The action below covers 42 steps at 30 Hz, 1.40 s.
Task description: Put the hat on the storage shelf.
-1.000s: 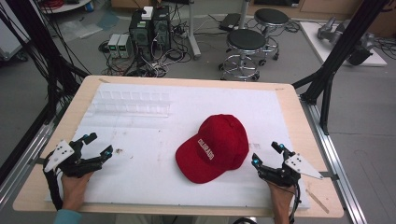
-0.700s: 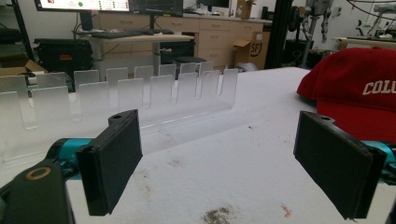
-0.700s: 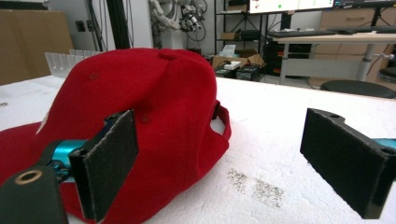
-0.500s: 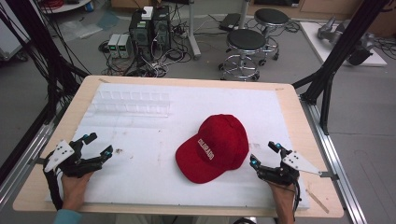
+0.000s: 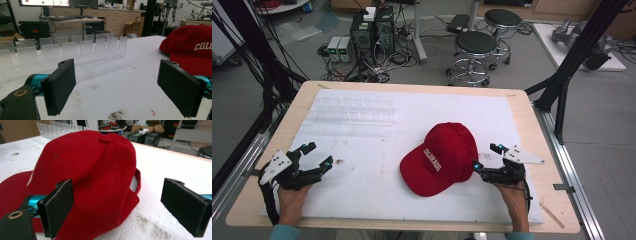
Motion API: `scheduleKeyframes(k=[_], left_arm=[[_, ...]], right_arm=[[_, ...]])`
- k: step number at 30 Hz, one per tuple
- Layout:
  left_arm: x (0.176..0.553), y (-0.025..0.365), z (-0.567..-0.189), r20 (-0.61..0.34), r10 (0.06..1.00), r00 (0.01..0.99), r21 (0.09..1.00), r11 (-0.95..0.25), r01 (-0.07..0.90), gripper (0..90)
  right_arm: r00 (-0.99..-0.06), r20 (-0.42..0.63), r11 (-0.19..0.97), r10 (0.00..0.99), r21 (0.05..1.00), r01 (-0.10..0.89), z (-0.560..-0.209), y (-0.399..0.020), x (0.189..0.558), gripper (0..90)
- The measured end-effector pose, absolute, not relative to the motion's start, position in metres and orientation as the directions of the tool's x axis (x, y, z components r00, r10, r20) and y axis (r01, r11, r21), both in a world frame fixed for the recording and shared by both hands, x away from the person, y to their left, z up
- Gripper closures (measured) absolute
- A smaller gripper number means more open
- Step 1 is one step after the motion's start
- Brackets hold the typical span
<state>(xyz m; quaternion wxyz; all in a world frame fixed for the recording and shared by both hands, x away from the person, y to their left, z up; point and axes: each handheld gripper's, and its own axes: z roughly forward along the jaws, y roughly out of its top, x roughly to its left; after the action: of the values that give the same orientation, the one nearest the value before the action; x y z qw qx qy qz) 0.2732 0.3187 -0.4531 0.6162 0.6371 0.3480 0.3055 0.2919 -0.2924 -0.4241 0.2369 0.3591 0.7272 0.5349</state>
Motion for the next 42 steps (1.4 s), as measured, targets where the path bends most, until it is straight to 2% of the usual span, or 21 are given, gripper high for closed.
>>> scheduleKeyframes(k=[3,20,22,28,35,38,41,42], left_arm=[[0.273,0.319,-0.453,-0.041,0.820,0.572,0.998,0.003,0.067,15.5],[0.274,0.319,-0.453,-0.043,0.821,0.570,0.998,0.004,0.068,15.6],[0.274,0.319,-0.453,-0.042,0.821,0.569,0.998,0.004,0.068,15.6],[0.274,0.319,-0.453,-0.043,0.821,0.569,0.998,0.005,0.068,15.6],[0.274,0.319,-0.453,-0.043,0.821,0.570,0.998,0.004,0.069,15.6],[0.274,0.319,-0.453,-0.043,0.821,0.570,0.998,0.004,0.069,15.6],[0.273,0.319,-0.453,-0.041,0.821,0.570,0.998,0.002,0.068,15.6],[0.273,0.319,-0.453,-0.041,0.821,0.569,0.998,0.003,0.068,15.6]], right_arm=[[-0.643,0.026,0.190,0.766,0.946,0.264,-0.420,-0.289,0.301,10.4],[-0.653,0.082,0.249,0.753,0.883,0.397,-0.425,-0.269,0.335,11.1],[-0.659,0.074,0.269,0.749,0.875,0.404,-0.426,-0.266,0.337,14.9],[-0.663,0.077,0.287,0.745,0.860,0.423,-0.430,-0.261,0.340,18.1],[-0.669,0.105,0.284,0.736,0.848,0.446,-0.432,-0.259,0.341,31.2],[-0.675,0.122,0.277,0.727,0.848,0.452,-0.432,-0.259,0.342,44.6],[-0.682,0.133,0.277,0.719,0.845,0.457,-0.430,-0.259,0.340,62.4],[-0.682,0.134,0.276,0.719,0.846,0.457,-0.430,-0.259,0.340,64.3]])
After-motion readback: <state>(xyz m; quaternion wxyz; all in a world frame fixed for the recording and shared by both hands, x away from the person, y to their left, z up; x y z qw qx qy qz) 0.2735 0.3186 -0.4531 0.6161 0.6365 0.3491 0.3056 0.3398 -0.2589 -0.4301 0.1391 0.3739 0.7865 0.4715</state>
